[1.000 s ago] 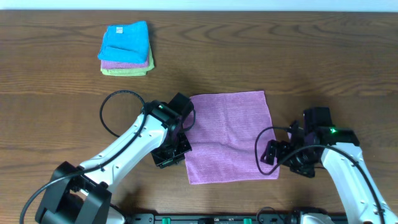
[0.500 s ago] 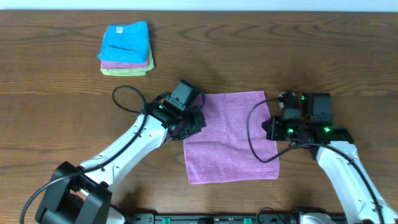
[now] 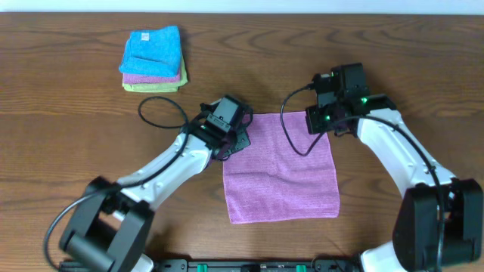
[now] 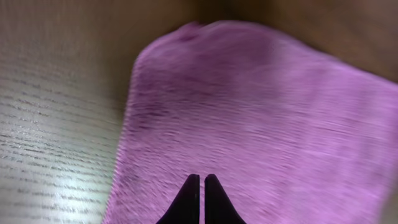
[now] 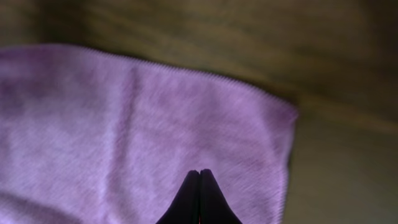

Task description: Fold the cloth

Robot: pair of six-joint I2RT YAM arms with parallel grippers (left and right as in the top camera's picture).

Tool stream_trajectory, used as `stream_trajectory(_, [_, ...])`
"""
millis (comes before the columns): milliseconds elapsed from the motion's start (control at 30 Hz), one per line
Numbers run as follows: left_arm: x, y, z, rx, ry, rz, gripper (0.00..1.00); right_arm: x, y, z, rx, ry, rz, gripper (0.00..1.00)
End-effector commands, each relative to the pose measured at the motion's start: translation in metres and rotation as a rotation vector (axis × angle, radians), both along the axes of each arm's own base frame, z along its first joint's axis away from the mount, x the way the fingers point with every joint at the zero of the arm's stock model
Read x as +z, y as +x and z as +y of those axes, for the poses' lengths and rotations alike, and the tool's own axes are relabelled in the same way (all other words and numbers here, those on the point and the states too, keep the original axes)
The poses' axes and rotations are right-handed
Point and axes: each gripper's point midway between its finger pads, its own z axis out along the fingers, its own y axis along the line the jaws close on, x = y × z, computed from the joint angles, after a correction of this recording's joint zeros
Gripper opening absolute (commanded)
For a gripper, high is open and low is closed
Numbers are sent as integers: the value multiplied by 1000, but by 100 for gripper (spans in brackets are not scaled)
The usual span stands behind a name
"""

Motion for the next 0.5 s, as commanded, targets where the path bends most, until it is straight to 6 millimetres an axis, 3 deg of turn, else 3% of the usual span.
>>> stream_trajectory(0, [-15, 4, 4, 62, 26, 29, 6, -17, 5, -12, -5, -91, 29, 1])
stream_trajectory(200, [-27, 7, 2, 179, -4, 67, 6, -59, -11, -21, -122, -121, 200, 1])
stream_trajectory(467, [-23, 22, 9, 286, 2, 5, 6, -77, -15, -22, -168, -119, 255, 1])
